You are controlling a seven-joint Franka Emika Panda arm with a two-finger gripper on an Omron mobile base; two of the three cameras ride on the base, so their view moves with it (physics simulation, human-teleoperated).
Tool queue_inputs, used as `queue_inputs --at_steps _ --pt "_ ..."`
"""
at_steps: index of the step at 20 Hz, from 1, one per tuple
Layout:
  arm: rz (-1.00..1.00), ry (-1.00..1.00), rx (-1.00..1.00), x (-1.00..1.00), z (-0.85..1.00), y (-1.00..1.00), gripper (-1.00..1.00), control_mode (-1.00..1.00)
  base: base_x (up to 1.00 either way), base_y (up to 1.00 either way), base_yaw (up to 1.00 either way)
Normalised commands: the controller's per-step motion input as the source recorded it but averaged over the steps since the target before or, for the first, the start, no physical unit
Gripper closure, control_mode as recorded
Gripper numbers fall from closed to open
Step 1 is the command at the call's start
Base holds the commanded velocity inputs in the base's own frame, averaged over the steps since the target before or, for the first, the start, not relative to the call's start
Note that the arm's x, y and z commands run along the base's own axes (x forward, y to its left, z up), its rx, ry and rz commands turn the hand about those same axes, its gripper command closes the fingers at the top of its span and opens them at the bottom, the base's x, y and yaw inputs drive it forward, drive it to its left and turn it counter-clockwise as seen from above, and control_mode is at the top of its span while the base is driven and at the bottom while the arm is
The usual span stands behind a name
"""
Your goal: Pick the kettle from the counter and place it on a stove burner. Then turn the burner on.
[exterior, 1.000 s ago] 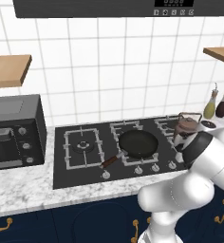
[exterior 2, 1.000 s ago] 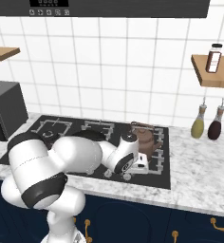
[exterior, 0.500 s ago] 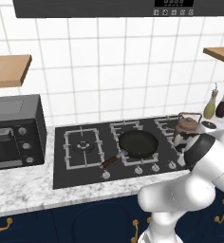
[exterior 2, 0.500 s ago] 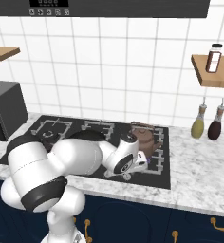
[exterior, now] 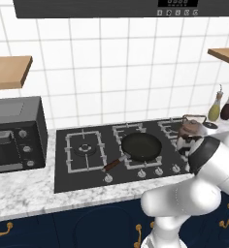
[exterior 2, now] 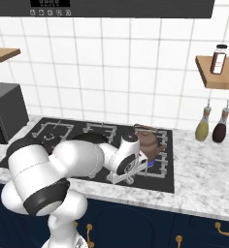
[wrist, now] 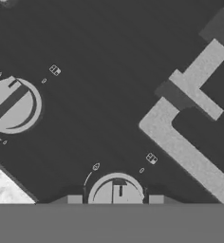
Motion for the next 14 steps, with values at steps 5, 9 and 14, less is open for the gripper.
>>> queue_inputs --at_steps 5,9,14 --pt "0.36 -0.02 -0.14 -0.06 0.06 0.09 1.0 -1.0 0.0 0.0 0.0" --pt "0.36 -0.04 -0.14 -0.1 0.1 0.1 1.0 -1.0 0.0 0.0 0.0" --pt "0.27 -0.14 -0.12 -0.15 0.17 0.13 1.0 -1.0 0.0 0.0 0.0"
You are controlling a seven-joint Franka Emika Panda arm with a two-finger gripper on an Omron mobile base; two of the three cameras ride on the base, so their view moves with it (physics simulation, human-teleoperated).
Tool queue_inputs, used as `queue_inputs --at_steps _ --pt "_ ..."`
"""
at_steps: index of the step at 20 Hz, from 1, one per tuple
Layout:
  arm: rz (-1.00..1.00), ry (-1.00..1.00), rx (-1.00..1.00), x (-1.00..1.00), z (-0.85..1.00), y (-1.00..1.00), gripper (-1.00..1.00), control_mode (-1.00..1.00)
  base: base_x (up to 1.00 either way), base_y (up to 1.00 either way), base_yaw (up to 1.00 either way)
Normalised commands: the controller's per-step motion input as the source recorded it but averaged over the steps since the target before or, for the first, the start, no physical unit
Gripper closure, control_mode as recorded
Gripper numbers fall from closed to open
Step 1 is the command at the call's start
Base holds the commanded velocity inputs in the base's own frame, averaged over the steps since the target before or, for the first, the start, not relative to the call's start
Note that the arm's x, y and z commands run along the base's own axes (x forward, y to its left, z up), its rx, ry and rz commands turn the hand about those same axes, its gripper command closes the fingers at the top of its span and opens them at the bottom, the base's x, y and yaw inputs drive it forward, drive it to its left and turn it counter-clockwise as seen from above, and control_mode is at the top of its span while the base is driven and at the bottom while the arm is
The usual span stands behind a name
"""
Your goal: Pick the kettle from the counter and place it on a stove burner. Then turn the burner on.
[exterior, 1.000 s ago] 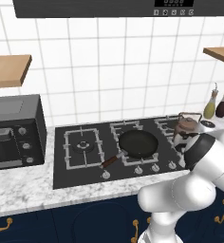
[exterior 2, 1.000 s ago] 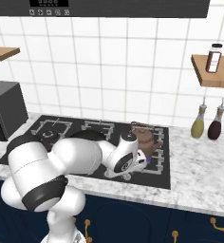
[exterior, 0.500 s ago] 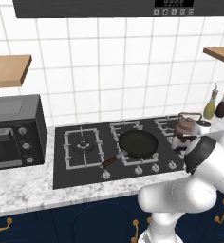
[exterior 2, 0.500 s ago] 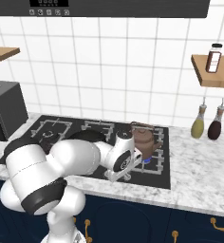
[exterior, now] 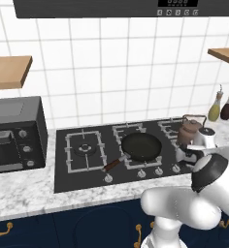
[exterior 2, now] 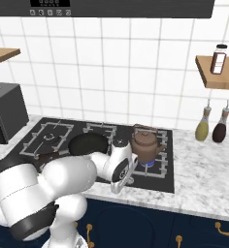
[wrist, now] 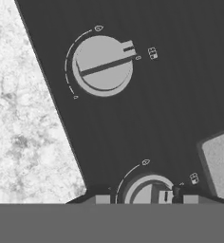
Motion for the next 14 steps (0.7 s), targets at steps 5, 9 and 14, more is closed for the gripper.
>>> queue_inputs --at_steps 5,9,14 --pt "0.0 -0.01 0.0 0.0 0.0 0.0 1.0 -1.0 0.0 0.0 0.0" --pt "0.0 0.0 0.0 0.0 0.0 0.0 1.0 -1.0 0.0 0.0 0.0" --pt "0.0 0.0 0.0 -0.04 0.0 -0.01 1.0 -1.0 0.0 0.0 0.0"
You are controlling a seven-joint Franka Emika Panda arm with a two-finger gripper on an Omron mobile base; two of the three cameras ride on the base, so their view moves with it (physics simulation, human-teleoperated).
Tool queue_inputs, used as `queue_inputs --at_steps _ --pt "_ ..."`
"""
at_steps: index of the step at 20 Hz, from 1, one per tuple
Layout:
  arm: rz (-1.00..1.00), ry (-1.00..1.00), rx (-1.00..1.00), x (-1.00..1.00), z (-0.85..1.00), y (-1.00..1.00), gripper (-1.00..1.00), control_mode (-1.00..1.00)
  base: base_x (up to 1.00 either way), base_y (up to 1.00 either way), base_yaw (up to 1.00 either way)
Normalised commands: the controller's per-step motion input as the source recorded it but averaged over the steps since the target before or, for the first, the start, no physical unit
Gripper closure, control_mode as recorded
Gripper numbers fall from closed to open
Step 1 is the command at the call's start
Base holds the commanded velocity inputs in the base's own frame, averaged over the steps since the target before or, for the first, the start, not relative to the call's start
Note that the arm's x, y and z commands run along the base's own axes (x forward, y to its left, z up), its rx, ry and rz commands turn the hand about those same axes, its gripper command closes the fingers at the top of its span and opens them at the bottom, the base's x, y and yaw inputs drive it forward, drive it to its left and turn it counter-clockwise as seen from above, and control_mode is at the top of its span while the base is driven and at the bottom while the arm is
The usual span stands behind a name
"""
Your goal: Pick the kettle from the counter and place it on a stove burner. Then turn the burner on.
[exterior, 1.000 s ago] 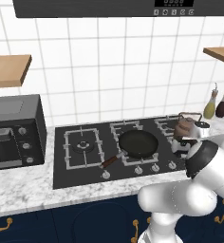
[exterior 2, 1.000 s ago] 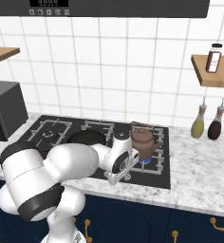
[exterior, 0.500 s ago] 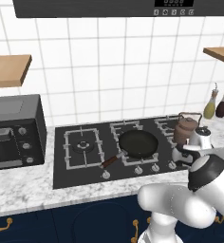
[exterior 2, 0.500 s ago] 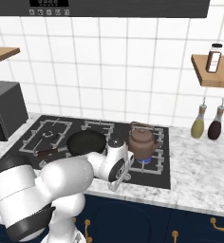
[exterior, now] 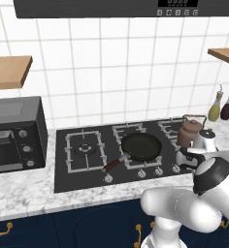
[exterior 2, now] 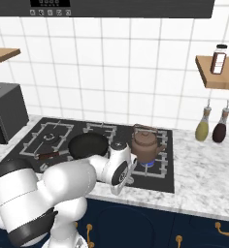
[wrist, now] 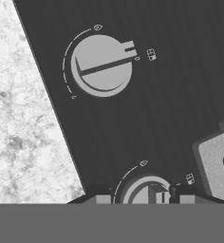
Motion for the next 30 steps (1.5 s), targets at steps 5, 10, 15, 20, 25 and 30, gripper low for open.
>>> queue_inputs --at_steps 5,10,15,20,25,30 --pt "0.0 0.0 0.0 0.0 0.0 0.0 1.0 -1.0 0.0 0.0 0.0" --pt "0.0 0.0 0.0 0.0 0.0 0.0 -1.0 -1.0 0.0 0.0 0.0" --pt "0.0 -0.01 0.0 0.0 0.09 0.0 -1.0 -1.0 0.0 0.0 0.0" --pt "-0.01 -0.14 0.0 0.05 0.81 0.01 -1.0 -1.0 0.0 0.0 0.0" --pt "-0.05 -0.35 0.0 0.31 1.0 0.0 -1.0 -1.0 0.0 0.0 0.0" --pt "-0.04 -0.34 0.0 0.06 1.0 0.0 -1.0 -1.0 0.0 0.0 0.0"
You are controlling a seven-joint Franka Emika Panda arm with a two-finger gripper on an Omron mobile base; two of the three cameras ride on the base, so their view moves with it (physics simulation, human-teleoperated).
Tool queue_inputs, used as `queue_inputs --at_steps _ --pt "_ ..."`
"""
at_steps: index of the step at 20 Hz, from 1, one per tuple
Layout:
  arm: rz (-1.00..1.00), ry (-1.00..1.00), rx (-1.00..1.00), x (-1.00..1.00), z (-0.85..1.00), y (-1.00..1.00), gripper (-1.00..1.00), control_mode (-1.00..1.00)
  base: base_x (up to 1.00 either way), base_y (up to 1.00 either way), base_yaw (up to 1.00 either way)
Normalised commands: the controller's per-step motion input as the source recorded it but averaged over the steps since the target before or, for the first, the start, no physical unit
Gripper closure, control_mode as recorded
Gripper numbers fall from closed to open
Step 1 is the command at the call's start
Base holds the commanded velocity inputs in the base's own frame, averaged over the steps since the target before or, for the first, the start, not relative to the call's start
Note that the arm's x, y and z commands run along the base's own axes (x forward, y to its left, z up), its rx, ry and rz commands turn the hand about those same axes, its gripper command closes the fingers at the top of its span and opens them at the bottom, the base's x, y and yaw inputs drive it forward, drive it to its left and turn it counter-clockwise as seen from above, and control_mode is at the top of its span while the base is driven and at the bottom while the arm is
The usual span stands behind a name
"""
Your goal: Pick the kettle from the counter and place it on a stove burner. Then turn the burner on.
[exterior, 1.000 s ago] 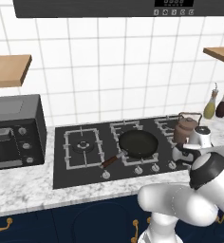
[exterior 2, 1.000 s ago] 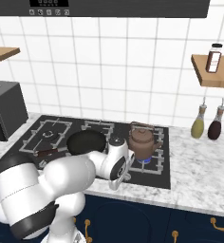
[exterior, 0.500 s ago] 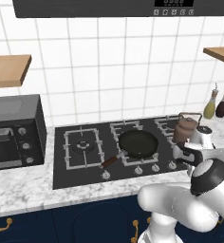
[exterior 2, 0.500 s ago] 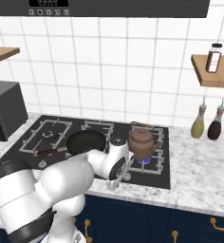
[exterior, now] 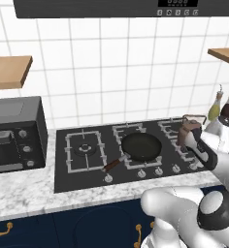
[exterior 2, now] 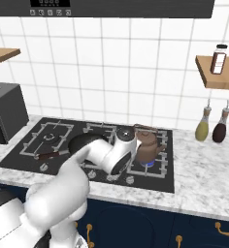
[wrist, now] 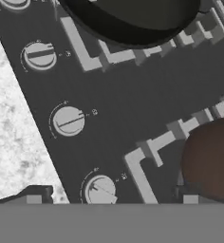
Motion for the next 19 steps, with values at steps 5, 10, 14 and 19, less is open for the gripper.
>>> queue_inputs --at_steps 5,10,14,19 --pt "0.0 -0.48 -0.01 -0.81 1.0 0.01 -1.0 -1.0 0.0 0.0 0.0" --pt "0.0 -0.83 -0.01 -1.0 0.78 -0.03 -1.0 -1.0 0.0 0.0 0.0" --pt "-0.03 -0.8 0.03 -1.0 0.62 -0.36 -1.0 -1.0 0.0 0.0 0.0" --pt "0.0 0.0 -0.01 0.01 0.01 0.03 -1.0 -1.0 0.0 0.0 0.0"
